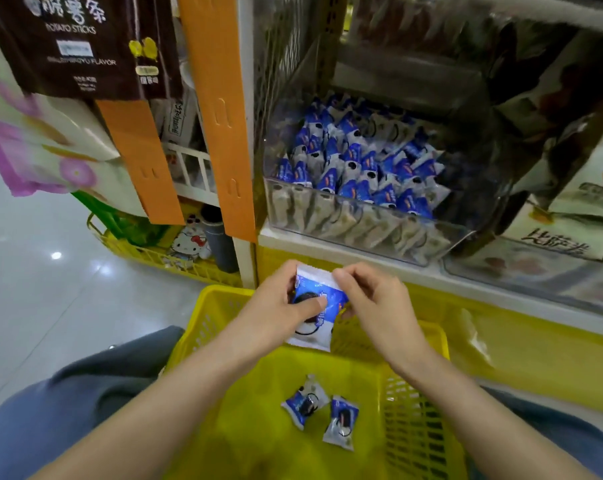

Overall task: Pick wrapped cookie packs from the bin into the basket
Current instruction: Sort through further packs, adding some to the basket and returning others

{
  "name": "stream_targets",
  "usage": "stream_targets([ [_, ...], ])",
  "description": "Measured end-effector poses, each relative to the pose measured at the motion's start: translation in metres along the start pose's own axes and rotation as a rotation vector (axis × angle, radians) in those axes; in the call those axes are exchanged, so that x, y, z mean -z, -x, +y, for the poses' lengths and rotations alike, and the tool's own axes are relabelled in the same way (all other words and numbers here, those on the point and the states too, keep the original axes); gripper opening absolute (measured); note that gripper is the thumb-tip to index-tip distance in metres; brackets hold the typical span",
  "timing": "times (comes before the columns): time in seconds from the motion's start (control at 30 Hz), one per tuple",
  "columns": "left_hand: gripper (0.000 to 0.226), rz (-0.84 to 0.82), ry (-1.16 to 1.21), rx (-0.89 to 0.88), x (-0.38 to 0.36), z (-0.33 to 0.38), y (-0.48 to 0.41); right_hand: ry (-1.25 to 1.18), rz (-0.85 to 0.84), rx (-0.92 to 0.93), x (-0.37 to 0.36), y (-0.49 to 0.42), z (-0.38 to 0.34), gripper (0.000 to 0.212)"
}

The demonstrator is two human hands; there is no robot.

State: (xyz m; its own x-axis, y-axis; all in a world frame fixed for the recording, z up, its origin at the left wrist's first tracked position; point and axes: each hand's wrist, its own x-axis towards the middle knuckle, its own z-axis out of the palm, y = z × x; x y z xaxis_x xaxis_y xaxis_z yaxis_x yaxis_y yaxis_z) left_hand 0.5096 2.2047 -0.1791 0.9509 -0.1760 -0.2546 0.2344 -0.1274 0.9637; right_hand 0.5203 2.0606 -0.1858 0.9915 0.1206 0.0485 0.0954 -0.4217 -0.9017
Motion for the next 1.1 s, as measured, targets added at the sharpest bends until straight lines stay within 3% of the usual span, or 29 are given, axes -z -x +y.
stream_targets([
  [0.13, 0.009, 0.067, -0.028, 0.014, -0.009, -0.006, -0.005, 0.005, 0.003, -0.050, -0.002, -0.002, 0.008, 0.022],
  [0.33, 0.028, 0.174, -0.079, -0.036, -0.005, -0.007, -0.012, -0.117, -0.053, -0.065, -0.007, 0.003, 0.011, 0.017],
  [0.53, 0.028, 0.173, -0.038, 0.050, -0.007, -0.018, -0.008, 0.286, -0.012, 0.233, -0.008, 0.012, 0.017, 0.007],
  [0.6, 0.027, 0.161, -0.016, 0.067, -0.006, -0.021, -0.005, 0.310, -0.024, 0.252, -0.009, 0.016, 0.019, 0.009],
  [0.77, 0.010, 0.070, 0.062, 0.163, -0.008, -0.025, 0.003, 0.032, 0.064, -0.069, -0.011, 0.019, 0.025, 0.015],
  [0.87, 0.024, 0.141, 0.091, 0.114, -0.008, -0.029, 0.008, -0.452, 0.117, -0.401, -0.008, 0.017, 0.025, 0.015],
  [0.93, 0.026, 0.184, 0.126, 0.029, -0.005, -0.029, 0.008, -0.677, 0.062, -0.515, -0.005, 0.020, 0.026, 0.012],
  [1.03, 0.017, 0.224, 0.140, -0.020, -0.001, -0.030, 0.006, -0.661, -0.156, -0.583, -0.003, 0.030, 0.029, 0.006],
  [1.1, 0.007, 0.209, 0.094, -0.026, 0.000, -0.033, 0.006, -0.522, -0.292, -0.615, -0.007, 0.037, 0.032, 0.016],
])
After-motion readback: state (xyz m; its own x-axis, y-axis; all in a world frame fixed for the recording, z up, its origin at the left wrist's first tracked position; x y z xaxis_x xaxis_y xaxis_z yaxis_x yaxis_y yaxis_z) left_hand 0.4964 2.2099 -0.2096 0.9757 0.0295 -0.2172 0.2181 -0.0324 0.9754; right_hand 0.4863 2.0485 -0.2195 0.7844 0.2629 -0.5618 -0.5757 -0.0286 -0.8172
